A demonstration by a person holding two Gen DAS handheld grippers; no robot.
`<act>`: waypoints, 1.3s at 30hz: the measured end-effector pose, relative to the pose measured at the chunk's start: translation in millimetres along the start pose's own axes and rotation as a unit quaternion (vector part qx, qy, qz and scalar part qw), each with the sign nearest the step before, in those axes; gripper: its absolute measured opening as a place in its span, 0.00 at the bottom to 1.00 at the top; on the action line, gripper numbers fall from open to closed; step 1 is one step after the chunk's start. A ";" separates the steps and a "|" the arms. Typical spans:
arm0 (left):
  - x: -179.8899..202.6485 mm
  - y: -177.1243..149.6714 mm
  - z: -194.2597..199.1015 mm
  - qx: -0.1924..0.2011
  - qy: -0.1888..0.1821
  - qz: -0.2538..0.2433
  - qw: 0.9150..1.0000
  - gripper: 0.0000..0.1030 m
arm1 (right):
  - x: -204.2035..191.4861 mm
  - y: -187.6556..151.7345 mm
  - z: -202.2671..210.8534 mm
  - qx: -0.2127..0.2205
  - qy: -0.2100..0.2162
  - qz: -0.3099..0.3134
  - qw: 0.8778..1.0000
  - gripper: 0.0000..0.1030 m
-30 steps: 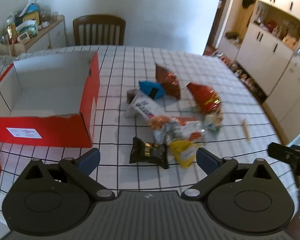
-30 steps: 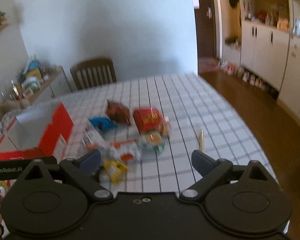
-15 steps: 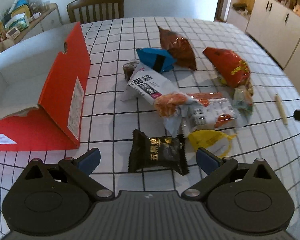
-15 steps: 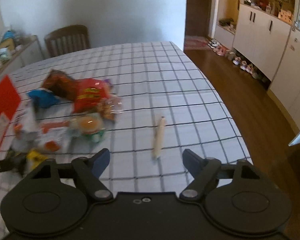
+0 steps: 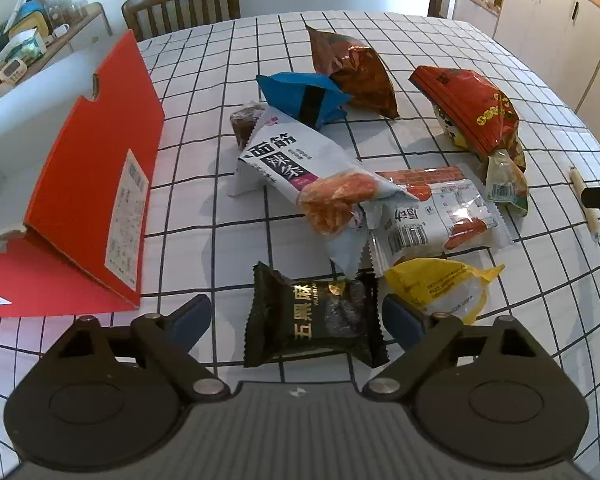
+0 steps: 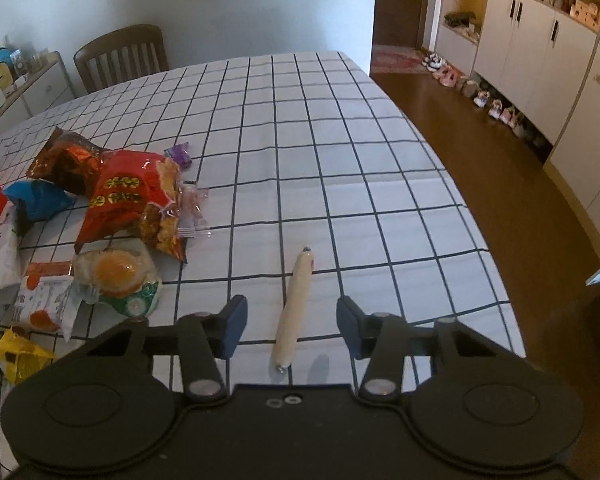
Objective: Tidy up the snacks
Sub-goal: 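Grasp the black wrapped snack with the left tool while the right tool grasps the wooden stick snack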
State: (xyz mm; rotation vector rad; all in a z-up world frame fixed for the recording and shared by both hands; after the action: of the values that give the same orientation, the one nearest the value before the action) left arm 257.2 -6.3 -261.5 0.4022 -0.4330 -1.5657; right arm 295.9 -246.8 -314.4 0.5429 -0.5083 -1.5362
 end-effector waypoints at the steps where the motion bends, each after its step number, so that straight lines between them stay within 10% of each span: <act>1: 0.7 -0.4 -0.4 0.000 0.000 -0.001 1.000 0.83 | 0.8 -0.2 -2.3 -0.003 0.001 -0.001 1.000 0.43; 17: 2.3 1.2 4.0 0.019 -0.002 0.003 1.000 0.50 | -1.8 -0.9 -17.0 -0.023 0.012 -0.003 1.000 0.11; 39: -14.4 -20.5 54.8 0.022 -0.007 0.093 0.995 0.48 | -25.1 -6.6 40.5 0.004 0.084 0.001 0.996 0.09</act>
State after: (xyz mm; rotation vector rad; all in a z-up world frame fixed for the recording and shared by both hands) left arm 212.4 10.2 -224.7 0.3745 -0.5030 -1.3816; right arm 266.1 -221.9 -286.0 0.6710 -0.3870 -1.4720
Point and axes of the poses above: each gripper's, at about its wrist camera, not at the fingertips, and z roughly against the way its jaws point, x to its right, y to its top, the point moved 9 cm from there along -z, roughly the way its jaws point, and after that the axes turned 8 degrees about z, right-handed, at the moved point
